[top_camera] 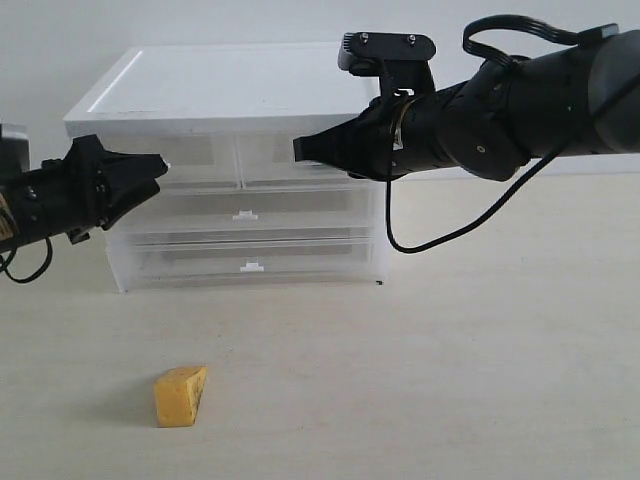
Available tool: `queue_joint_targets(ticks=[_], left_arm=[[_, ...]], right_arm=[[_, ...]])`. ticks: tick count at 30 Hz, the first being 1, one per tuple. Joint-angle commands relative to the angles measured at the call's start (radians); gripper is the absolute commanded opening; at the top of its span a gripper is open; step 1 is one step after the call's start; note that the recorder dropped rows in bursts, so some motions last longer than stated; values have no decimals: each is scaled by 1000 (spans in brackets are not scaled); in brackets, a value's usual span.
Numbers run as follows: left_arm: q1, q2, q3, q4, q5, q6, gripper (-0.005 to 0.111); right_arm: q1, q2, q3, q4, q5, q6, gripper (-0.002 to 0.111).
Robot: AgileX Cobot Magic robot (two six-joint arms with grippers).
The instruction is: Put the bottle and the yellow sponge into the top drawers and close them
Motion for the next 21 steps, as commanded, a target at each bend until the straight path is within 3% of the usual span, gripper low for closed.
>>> queue_joint_targets(ticks=[1,15,18,21], left_arm=[[1,56,-43,-20,-103,-8,40],[25,72,-78,-37,-107,8,40],[30,72,-78,-35,-107,8,32],[30,72,-78,-22,-107,42,13]], right_arm=[[1,-9,-6,-3,-3,-21,0],[1,-9,-6,-3,-10,-58,0],[1,-9,-6,-3,-8,-58,0],[1,-9,-6,-3,-8,-58,0]])
